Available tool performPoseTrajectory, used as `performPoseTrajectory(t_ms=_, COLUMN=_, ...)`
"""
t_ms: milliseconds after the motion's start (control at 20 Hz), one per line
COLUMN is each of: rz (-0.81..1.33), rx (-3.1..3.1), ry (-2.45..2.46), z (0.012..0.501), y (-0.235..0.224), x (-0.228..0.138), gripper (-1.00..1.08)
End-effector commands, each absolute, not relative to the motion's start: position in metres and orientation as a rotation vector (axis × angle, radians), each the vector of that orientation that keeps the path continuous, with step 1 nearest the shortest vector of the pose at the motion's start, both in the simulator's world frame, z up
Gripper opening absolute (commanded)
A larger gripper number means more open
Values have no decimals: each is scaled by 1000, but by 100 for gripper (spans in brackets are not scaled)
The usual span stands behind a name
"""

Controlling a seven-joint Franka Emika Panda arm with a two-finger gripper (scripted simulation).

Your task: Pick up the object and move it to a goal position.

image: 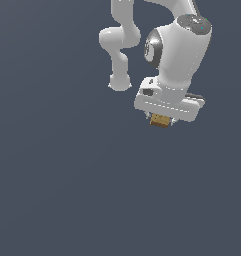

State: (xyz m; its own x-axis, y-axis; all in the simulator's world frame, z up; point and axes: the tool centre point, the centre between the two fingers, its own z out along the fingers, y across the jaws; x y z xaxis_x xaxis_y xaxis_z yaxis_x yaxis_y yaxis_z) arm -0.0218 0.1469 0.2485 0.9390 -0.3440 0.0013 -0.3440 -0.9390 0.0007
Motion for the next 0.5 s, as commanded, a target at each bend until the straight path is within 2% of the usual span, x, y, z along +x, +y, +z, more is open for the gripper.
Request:
performPoseTrajectory(t_ms=0, rz=1, rx=3092, ry=-550, z=261, y=156, x=-20, gripper=-100)
performPoseTrajectory(t_ms=450, rz=0, rx=3093, ry=-550, z=278, y=170, x=-16, gripper=-100)
